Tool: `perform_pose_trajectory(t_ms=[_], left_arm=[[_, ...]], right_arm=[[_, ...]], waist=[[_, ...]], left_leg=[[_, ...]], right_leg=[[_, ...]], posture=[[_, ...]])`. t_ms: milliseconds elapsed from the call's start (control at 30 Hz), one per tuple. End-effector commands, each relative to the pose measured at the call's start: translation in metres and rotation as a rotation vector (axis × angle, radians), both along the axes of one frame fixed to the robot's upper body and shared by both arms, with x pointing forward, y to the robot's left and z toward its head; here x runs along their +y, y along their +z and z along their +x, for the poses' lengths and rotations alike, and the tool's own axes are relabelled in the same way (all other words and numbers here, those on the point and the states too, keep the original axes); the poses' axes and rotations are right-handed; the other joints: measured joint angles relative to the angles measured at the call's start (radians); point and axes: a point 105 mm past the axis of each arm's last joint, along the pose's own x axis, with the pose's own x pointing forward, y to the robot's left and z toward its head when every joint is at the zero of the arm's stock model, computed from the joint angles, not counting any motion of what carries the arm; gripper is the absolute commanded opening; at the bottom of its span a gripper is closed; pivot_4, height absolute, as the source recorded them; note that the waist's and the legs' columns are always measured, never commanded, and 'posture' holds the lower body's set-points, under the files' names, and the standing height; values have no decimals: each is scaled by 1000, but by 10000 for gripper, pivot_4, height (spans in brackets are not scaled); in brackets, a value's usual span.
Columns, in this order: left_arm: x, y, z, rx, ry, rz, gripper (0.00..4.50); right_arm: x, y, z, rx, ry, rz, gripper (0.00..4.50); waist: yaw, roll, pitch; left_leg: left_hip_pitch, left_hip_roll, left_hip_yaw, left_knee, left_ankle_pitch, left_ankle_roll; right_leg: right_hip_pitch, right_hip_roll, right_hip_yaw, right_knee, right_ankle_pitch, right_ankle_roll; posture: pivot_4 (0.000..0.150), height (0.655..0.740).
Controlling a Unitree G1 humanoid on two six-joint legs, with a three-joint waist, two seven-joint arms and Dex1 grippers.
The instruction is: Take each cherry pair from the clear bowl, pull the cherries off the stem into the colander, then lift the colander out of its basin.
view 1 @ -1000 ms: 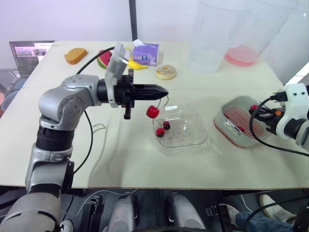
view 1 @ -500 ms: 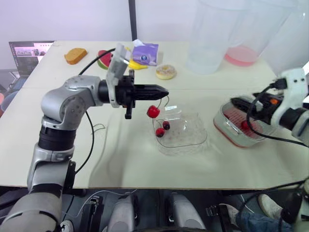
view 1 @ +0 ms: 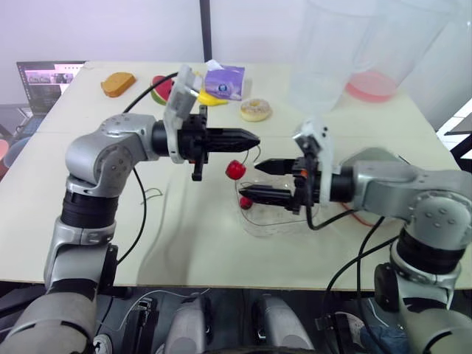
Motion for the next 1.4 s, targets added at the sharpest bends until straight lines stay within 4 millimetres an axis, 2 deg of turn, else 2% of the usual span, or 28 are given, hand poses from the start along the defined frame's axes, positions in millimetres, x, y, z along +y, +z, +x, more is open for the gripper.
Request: perform_pose_trajectory(t_ms=[33, 267, 400, 567, 633, 733, 967, 1133, 1400], left_arm=[[-2, 10, -4, -56, -14, -10, 0], [-1, 10, -5, -57, -10, -10, 0], [-1, 11, -4, -57, -8, -10, 0], [-1, 11, -4, -57, -9, -10, 0], [-1, 12, -4, -58, -9, -10, 0], [-1, 12, -4, -57, -9, -11, 0], [-1, 11, -5, -54, -7, -10, 0], [0, 11, -5, -51, -3, -8, 0], [0, 11, -4, -49, 3, -10, 0]], right_arm=[[9, 15, 4, -56, 19, 33, 44485], [16, 17, 4, -55, 34, 55, 44485], [17, 18, 5, -56, 30, 60, 31840], [16, 15, 5, -50, 25, 47, 6615], [16, 11, 4, -43, 24, 30, 3535], [14, 3, 3, -26, 17, 3, 2896], [0, -31, 5, 44, -46, -83, 2896], [-14, -20, 6, 17, -92, -47, 2896], [-44, -22, -1, 19, -177, -77, 2896]], waist=[[0, 0, 0], [0, 0, 0], [0, 0, 0], [0, 0, 0], [0, 0, 0], [0, 0, 0], [0, 0, 0], [0, 0, 0], [1, 0, 0]], left_leg=[[0, 0, 0, 0, 0, 0], [0, 0, 0, 0, 0, 0], [0, 0, 0, 0, 0, 0], [0, 0, 0, 0, 0, 0], [0, 0, 0, 0, 0, 0], [0, 0, 0, 0, 0, 0], [0, 0, 0, 0, 0, 0], [0, 0, 0, 0, 0, 0], [-1, 0, 0, 0, 0, 0]], right_leg=[[0, 0, 0, 0, 0, 0], [0, -1, 0, 0, 0, 0], [0, -1, 0, 0, 0, 0], [0, -1, 0, 0, 0, 0], [0, -1, 0, 0, 0, 0], [0, -1, 0, 0, 0, 0], [0, -1, 0, 0, 0, 0], [0, -1, 0, 0, 0, 0], [0, -1, 0, 0, 0, 0]], posture=[[1500, 7400], [1500, 7400], [1500, 7400], [1500, 7400], [1500, 7400], [1500, 7400], [1500, 7400], [1500, 7400], [1500, 7400]])
